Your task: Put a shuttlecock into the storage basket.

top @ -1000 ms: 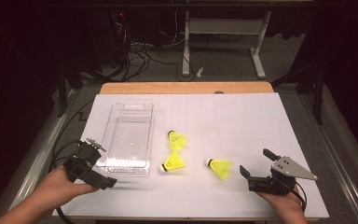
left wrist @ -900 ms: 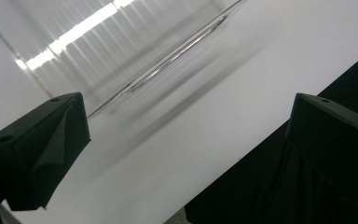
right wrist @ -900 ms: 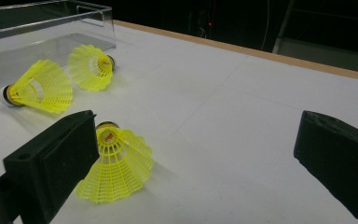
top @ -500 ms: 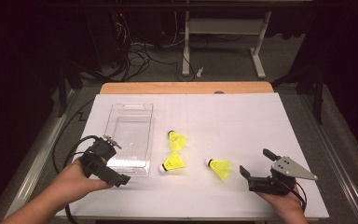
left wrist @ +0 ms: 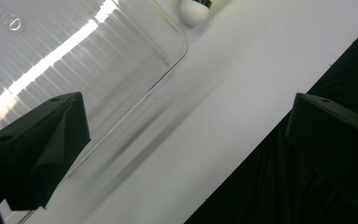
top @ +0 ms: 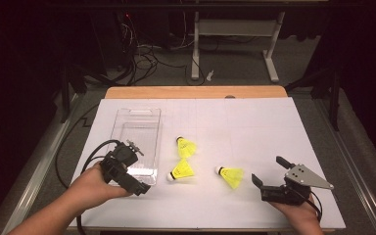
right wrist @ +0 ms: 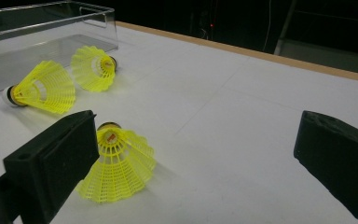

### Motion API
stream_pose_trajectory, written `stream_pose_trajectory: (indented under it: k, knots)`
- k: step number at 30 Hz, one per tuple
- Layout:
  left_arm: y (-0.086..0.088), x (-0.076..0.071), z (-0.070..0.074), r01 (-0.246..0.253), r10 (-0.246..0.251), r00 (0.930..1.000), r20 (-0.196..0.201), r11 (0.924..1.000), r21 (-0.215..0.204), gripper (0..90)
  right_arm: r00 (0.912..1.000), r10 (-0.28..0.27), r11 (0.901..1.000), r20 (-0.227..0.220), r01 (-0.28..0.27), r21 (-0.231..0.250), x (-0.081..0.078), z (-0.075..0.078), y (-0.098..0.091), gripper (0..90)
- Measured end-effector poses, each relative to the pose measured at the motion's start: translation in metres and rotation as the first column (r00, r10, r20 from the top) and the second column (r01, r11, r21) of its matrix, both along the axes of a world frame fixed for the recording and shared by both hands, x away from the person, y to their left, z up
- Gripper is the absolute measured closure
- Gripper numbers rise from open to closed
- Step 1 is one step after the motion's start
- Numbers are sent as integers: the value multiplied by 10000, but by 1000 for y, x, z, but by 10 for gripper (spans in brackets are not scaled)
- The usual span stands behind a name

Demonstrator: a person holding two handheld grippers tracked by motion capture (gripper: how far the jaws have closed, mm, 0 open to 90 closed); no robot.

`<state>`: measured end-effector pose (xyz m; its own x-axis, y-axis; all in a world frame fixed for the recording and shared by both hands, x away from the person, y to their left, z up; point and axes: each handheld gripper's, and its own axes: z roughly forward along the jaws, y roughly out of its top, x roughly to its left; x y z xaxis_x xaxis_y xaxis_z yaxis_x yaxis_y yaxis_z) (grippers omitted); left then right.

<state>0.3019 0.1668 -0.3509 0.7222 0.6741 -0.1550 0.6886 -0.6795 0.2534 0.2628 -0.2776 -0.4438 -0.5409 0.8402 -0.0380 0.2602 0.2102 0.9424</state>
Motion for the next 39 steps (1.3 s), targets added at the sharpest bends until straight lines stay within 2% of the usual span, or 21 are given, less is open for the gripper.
stream_pose_trajectory:
  k: [16,26,31,39]
  knots:
    - [-31,9,6,529,-528,9986,53,9982,-273,6,10000,17,10000,-18,-17,38,0,0,0,1]
    - [-47,15,9,845,-838,9964,145,9943,-648,6,10000,27,10000,-20,-27,58,0,0,0,2]
    - [-56,18,9,1025,-1015,9947,167,9916,-784,6,10000,33,10000,-17,-33,62,0,0,0,2]
    - [-68,26,5,1309,-1302,9914,139,9884,-772,6,10000,57,10000,-8,-57,74,0,0,0,1]
